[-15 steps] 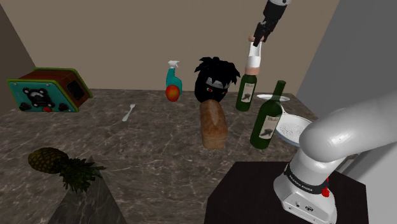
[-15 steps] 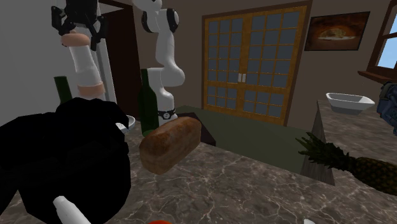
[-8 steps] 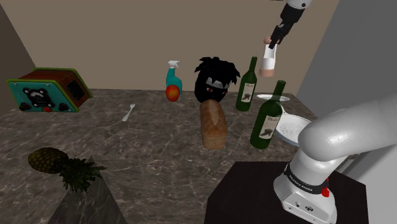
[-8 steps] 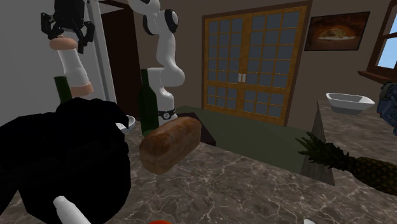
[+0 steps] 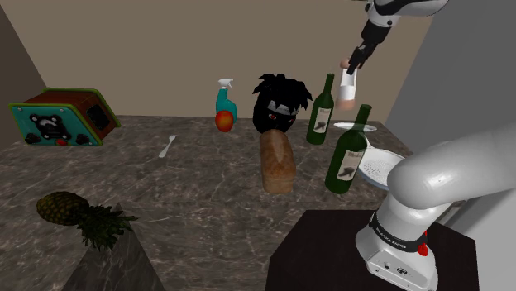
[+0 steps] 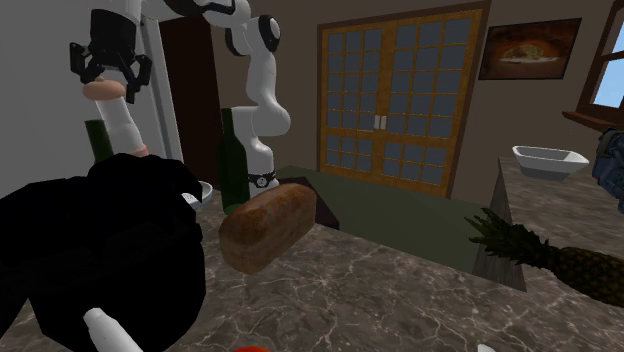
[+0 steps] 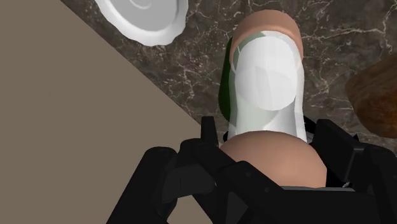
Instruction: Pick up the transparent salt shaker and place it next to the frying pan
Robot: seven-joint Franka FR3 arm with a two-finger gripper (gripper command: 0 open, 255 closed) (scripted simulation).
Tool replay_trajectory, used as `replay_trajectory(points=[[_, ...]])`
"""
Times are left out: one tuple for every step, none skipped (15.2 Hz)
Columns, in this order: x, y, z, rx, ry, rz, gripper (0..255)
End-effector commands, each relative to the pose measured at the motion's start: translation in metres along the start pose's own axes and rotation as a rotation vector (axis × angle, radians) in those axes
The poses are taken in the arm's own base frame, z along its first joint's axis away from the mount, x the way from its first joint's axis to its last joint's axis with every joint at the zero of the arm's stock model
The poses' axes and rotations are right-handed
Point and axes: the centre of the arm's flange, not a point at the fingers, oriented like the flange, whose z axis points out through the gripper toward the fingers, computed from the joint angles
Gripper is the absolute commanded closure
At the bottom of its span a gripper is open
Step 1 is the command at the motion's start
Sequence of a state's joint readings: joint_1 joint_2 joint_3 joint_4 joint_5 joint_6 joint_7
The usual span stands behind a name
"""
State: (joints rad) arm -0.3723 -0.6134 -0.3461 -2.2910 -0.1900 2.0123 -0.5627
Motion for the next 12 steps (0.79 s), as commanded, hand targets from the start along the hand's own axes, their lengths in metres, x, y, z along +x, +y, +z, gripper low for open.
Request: replay_trajectory(points=[[-0.004,-0.002,0.01,0.0,0.001,0.0,255],[-0.005,-0.003,0.015,0.0,0.001,0.0,255],[-0.007,-0.003,0.02,0.0,0.001,0.0,255],[-0.008,-0.004,0.025,0.0,0.001,0.0,255],[-0.01,-0.005,0.03,0.0,0.001,0.0,255],[-0.011,-0.006,0.036,0.0,0.001,0.0,255],[-0.012,-0.007,0.041,0.0,0.001,0.0,255],[-0.014,-0.007,0.046,0.0,0.001,0.0,255],[-0.015,-0.008,0.051,0.0,0.001,0.0,255],[-0.016,-0.009,0.056,0.0,0.001,0.0,255],[-0.018,-0.01,0.061,0.0,0.001,0.0,255],[-0.019,-0.011,0.066,0.0,0.001,0.0,255]])
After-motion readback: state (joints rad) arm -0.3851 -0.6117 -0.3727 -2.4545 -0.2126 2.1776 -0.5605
